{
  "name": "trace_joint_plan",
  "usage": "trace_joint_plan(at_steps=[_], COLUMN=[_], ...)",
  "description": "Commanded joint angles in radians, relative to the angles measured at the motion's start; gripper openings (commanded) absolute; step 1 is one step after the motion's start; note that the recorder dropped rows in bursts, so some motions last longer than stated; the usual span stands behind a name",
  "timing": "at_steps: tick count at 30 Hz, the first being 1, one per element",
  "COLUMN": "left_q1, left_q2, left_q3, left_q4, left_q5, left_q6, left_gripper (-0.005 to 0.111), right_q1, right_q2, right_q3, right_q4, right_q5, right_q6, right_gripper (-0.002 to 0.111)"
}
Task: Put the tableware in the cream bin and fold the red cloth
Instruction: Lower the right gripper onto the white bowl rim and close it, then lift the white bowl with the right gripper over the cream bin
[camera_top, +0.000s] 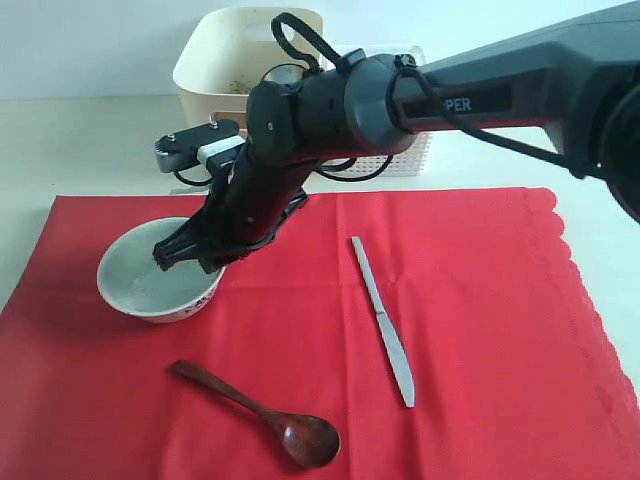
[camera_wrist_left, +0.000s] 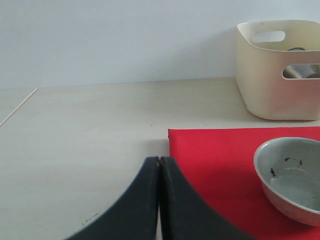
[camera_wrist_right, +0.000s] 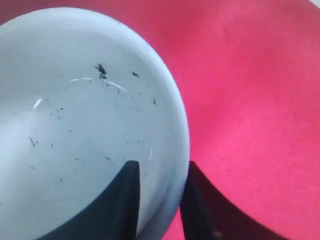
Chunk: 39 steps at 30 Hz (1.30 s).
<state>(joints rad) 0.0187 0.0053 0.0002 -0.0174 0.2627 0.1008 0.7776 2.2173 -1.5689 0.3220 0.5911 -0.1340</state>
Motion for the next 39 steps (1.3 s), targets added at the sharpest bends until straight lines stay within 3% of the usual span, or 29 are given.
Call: trace_joint_plan(at_steps=[1, 5, 20, 39], left_q1=[0.003, 0.003, 0.003, 0.003], left_q2=[-0.005, -0.005, -0.005, -0.005], left_q3=[0.0, 0.0, 0.0, 0.0], left_q4=[-0.009, -0.009, -0.009, -0.009], left_q5=[-0.001, -0.001, -0.001, -0.001], left_q6=[0.0, 0.0, 0.0, 0.0], left_gripper=[0.003, 0.003, 0.003, 0.003], right_q1=[0.001, 0.001, -0.018, -0.271], right_q2=[-0.004, -0.004, -0.192, -0.284], right_q3=[-0.004, -0.004, -0.005, -0.106], right_q4=[0.0, 0.0, 0.109, 0.179], right_q5=[0.008, 0.013, -0.002, -0.164], right_q6=[0.005, 0.005, -0.004, -0.004], right_gripper=[0.016, 0.0, 0.0, 0.0])
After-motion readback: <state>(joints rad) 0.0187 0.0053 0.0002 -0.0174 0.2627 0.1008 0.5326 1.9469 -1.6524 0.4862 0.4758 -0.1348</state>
